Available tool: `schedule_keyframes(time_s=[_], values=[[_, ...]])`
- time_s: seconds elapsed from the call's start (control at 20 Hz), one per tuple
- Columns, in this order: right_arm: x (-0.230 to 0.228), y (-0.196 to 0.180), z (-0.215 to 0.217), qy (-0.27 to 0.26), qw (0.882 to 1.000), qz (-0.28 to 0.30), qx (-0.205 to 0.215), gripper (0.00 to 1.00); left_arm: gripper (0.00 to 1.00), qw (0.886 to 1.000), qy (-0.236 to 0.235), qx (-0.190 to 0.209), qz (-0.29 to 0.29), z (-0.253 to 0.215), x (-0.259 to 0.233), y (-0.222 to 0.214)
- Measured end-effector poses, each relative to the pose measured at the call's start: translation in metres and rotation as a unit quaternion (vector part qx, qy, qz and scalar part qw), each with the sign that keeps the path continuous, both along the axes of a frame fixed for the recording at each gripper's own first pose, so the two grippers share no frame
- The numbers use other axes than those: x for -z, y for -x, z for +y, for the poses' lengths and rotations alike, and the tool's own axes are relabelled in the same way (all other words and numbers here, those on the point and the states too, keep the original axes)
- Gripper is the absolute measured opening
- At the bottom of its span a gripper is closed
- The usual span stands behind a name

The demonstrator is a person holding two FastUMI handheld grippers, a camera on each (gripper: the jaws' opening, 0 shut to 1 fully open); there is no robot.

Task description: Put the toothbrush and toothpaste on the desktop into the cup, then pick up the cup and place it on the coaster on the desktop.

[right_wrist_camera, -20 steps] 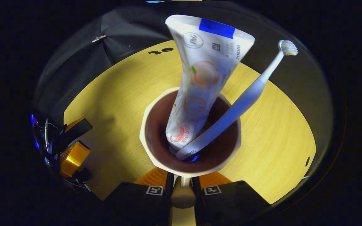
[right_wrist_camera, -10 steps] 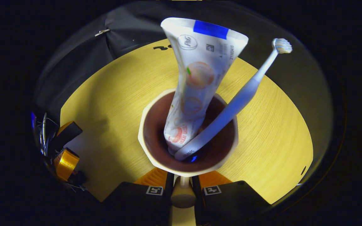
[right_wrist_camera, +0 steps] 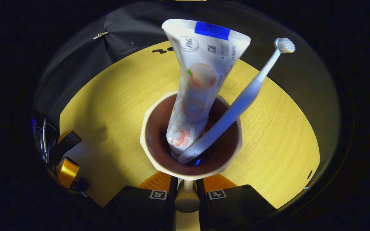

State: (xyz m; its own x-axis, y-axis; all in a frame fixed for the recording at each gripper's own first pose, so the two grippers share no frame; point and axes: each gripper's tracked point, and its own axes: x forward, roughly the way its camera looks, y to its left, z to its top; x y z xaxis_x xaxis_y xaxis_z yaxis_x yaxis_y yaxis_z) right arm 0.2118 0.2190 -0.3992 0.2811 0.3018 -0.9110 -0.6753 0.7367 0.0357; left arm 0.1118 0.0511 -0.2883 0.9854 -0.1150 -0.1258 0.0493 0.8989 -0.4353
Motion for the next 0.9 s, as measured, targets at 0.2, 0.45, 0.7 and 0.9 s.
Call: schedule_keyframes(time_s=[0.2,0.45,0.7,0.9], values=[[-0.006,-0.002,-0.005,0.002,1.0,-0.017,-0.008,0.35,0.72,1.0,0.001,-0.003,0.005,-0.002,0.002,0.002],[-0.015,-0.003,-0.009,-0.009,0.999,-0.036,0.004,0.64,0.72,1.0,-0.001,-0.005,0.006,-0.003,-0.001,0.007],[-0.048,-0.01,-0.021,-0.032,0.996,-0.078,0.023,0.67,0.72,1.0,-0.01,0.002,0.011,-0.012,-0.004,0.011],[-0.086,-0.004,-0.029,-0.063,0.992,-0.099,0.044,0.66,0.72,0.999,-0.023,0.015,0.021,-0.022,-0.013,0.02]])
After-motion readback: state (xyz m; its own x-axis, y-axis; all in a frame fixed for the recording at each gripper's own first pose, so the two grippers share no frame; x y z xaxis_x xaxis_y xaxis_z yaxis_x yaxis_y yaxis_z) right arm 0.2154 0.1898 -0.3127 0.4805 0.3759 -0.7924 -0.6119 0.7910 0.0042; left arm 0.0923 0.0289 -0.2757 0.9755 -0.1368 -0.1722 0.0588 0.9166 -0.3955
